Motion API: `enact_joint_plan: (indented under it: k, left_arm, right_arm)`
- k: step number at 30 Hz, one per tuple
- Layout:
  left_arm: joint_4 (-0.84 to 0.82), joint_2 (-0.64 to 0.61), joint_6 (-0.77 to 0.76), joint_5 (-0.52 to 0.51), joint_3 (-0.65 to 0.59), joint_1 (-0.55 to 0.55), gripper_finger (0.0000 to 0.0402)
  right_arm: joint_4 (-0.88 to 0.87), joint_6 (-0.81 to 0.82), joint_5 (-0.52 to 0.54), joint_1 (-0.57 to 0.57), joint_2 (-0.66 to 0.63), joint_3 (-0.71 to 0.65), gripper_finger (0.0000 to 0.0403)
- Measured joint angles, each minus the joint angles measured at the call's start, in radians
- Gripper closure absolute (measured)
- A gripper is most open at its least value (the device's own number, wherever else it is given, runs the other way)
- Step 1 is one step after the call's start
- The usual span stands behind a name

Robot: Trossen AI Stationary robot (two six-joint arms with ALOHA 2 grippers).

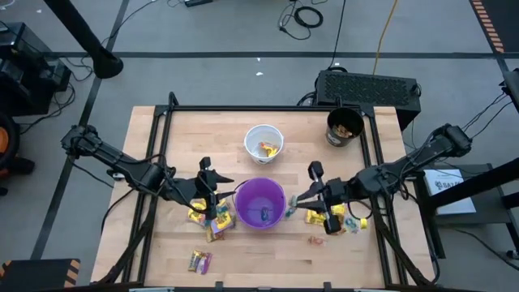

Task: Sort candy by brand, put in halloween buckets
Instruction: Put the green gummy into the violet bucket

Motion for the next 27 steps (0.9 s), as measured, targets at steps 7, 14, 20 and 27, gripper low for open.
enact_joint_plan:
  k: [7,14,20,27]
  left_arm:
    - [-0.006,0.000,0.001,-0.010,0.000,0.000,0.0229]
    - [-0.136,0.000,-0.036,-0.088,0.000,0.000,0.0229]
    - [-0.301,0.000,-0.165,-0.090,0.000,0.000,0.0229]
    - [-0.504,0.000,-0.358,-0.046,0.000,0.000,0.0229]
  right_arm:
    - [-0.094,0.153,0.356,-0.063,0.061,0.000,0.0369]
    - [-0.085,0.242,0.171,-0.139,0.242,0.000,0.0369]
    - [-0.070,0.311,0.167,-0.183,0.331,-0.001,0.0363]
    - [-0.037,0.329,0.164,-0.186,0.374,-0.001,0.0287]
